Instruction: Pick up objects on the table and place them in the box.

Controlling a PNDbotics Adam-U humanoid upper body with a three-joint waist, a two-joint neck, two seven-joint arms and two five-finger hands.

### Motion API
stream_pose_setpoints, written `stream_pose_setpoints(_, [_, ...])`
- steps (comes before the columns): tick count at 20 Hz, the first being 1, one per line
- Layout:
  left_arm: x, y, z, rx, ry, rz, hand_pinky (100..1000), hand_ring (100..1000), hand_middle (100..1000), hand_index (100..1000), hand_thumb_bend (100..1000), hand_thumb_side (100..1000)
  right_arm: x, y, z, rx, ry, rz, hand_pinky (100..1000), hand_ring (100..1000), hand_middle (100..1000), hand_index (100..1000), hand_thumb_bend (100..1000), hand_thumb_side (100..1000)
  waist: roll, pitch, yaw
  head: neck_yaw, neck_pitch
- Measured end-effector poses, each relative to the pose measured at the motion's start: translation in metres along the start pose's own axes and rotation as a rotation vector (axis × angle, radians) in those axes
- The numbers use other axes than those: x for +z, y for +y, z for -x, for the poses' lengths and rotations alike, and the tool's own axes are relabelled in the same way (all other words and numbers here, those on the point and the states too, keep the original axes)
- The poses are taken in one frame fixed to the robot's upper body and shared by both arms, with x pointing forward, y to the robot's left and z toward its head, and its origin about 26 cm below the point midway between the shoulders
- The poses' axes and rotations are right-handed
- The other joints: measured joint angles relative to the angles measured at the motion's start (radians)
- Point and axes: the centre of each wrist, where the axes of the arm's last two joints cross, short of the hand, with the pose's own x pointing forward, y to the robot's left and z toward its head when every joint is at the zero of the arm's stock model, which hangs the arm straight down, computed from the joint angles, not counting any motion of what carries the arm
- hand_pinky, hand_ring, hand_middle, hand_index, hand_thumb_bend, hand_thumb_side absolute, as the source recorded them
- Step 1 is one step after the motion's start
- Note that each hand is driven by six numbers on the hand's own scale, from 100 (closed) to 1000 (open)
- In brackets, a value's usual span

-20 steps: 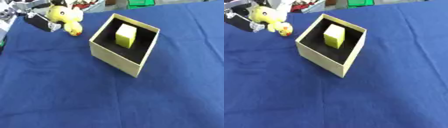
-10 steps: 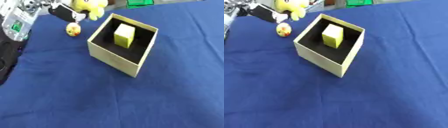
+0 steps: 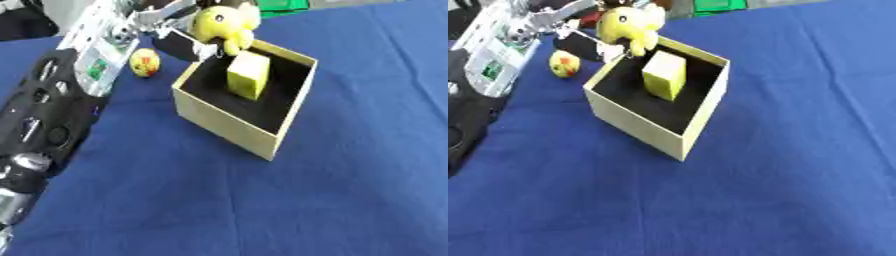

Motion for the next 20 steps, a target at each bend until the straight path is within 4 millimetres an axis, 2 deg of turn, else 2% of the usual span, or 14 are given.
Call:
stream_pose_setpoints(7, [-0.009,-0.017,-0.001,0.036,-0.026,-0.023,721,604,556,683,100,310,-0.002,0.003,-0.001,-0.013,-0.003,-0.004,840,711,668,765,100,848,0.011,0.013,-0.018,0.007,-0.008])
stream_pose_setpoints(11, [-0.012,-0.026,-0.002,0.053,-0.037,-0.008,732,616,571,696,160,323,-0.004,0.004,-0.002,-0.023,-0.007,0.0,841,710,667,765,100,850,0.019,0.02,-0.027,0.009,-0.008])
stream_pose_setpoints(13, [-0.013,-0.03,-0.001,0.06,-0.042,0.005,746,637,596,714,227,348,-0.005,0.005,-0.002,-0.028,-0.01,0.001,841,710,667,765,100,851,0.023,0.024,-0.03,0.009,-0.009])
stream_pose_setpoints(14, [-0.013,-0.033,-0.001,0.063,-0.045,0.015,763,667,620,732,307,385,-0.005,0.005,-0.002,-0.029,-0.011,0.001,841,710,667,764,100,852,0.025,0.025,-0.031,0.009,-0.009])
stream_pose_setpoints(15, [-0.013,-0.035,-0.001,0.067,-0.05,0.025,764,671,622,734,315,388,-0.005,0.005,-0.002,-0.029,-0.01,0.001,841,710,667,764,100,852,0.027,0.026,-0.031,0.009,-0.009])
stream_pose_setpoints(16, [-0.013,-0.036,-0.001,0.072,-0.057,0.035,787,711,653,751,394,432,-0.005,0.005,-0.002,-0.029,-0.01,0.001,841,710,667,764,100,852,0.029,0.026,-0.032,0.009,-0.009])
stream_pose_setpoints(20, [-0.013,-0.039,0.0,0.075,-0.077,0.086,812,779,745,804,564,512,-0.005,0.005,-0.002,-0.029,-0.01,0.002,841,709,666,764,100,852,0.033,0.028,-0.031,0.009,-0.008])
